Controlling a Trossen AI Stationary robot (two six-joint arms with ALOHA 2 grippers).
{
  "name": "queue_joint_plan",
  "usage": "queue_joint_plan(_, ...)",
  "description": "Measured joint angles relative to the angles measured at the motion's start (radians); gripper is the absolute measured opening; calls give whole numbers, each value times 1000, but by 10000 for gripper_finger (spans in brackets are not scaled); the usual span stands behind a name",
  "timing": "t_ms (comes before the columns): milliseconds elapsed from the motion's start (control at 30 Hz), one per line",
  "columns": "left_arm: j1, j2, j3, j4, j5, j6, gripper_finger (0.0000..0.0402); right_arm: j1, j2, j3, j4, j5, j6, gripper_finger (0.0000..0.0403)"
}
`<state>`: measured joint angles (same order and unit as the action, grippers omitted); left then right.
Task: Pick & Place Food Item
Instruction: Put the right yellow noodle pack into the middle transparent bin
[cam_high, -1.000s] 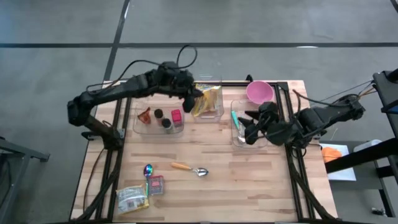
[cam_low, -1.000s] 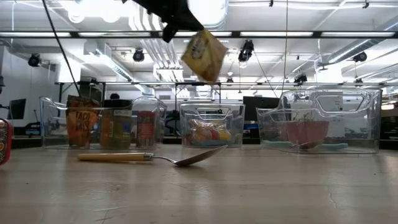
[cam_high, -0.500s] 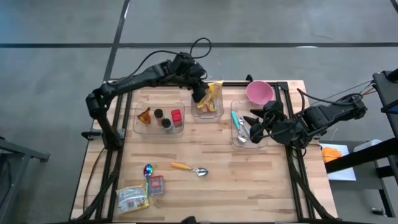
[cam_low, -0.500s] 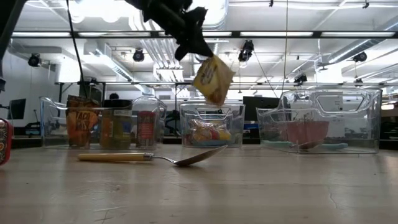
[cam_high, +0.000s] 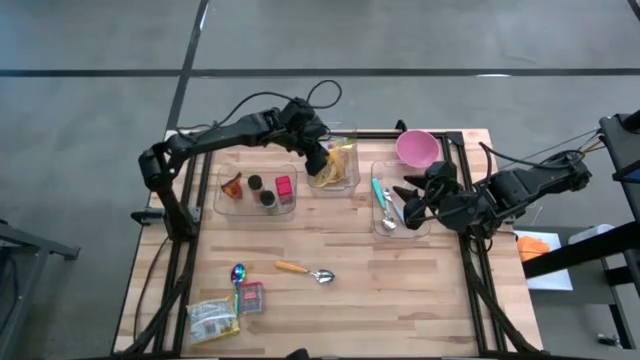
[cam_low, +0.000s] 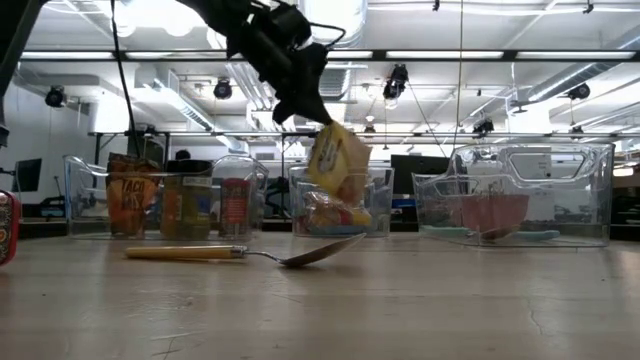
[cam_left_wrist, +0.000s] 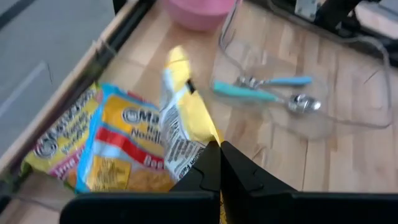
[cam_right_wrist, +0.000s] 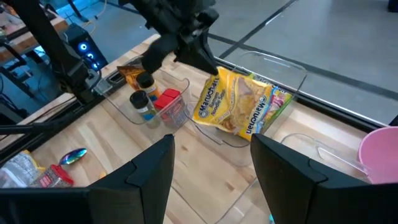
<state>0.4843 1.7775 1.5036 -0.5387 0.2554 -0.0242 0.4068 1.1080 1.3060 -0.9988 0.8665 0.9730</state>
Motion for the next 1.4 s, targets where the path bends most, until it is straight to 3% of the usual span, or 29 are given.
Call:
queue_joint_plan(700, 1, -2, -183, 95, -103, -9, 0, 0, 6, -2, 10, -2, 22, 208)
queue_joint_plan(1400, 0, -2, -201, 91, -106, -8, 0, 0, 6, -1, 10, 0, 22, 208)
